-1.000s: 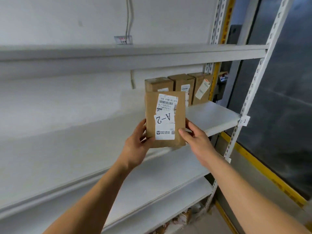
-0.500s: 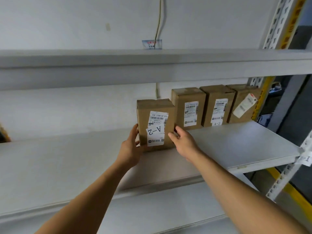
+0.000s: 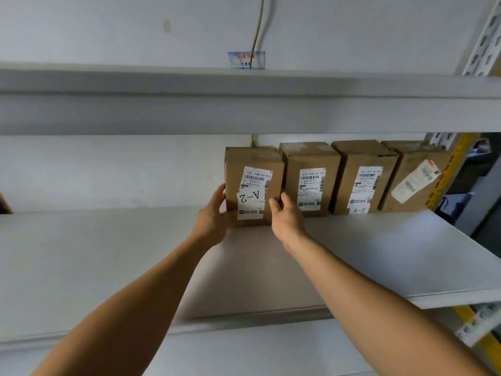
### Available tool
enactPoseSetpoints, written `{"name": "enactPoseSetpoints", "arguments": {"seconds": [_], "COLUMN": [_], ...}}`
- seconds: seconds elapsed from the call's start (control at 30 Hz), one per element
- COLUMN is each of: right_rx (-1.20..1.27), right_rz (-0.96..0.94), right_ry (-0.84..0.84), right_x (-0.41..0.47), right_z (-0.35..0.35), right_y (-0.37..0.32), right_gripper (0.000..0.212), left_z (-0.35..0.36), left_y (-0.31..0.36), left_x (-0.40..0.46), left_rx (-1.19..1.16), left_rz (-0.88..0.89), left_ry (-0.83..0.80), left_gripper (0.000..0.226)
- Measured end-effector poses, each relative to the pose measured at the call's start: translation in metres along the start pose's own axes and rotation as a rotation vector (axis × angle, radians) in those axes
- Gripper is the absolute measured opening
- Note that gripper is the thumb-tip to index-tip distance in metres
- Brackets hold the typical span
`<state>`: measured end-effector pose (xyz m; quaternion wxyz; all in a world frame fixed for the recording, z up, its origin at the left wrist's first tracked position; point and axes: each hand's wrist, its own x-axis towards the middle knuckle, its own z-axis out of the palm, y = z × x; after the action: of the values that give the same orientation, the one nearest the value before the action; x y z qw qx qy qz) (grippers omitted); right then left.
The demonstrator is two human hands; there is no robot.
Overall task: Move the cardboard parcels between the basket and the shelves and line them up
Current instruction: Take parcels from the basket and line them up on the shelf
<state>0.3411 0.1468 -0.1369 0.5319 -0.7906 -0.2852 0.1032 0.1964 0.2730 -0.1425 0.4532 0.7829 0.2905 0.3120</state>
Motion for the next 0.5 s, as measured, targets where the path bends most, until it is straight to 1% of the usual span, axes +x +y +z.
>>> {"name": "enactPoseSetpoints", "arguments": {"seconds": [0.13, 0.27, 0.5], "right_rx": [0.008, 0.043, 0.066], "right_rz": [0.031, 0.069, 0.073], "right_ry": [0.021, 0.046, 0.084], "right_x": [0.009, 0.019, 0.031], "right_z": [0.007, 0.013, 0.016], "right_y": [-0.001, 0.001, 0.003], "right_gripper": [0.049, 0.053, 0.054], "left_z": [0.003, 0.006, 0.007], "left_y": [-0.003, -0.007, -0.017], "left_x": [0.015, 0.029, 0.042], "left_rx": [0.007, 0.029, 0.025], "left_rz": [-0.014, -0.006, 0.009], "left_ry": [0.0, -0.005, -0.005], "left_gripper": [0.078, 0.076, 0.08]}}
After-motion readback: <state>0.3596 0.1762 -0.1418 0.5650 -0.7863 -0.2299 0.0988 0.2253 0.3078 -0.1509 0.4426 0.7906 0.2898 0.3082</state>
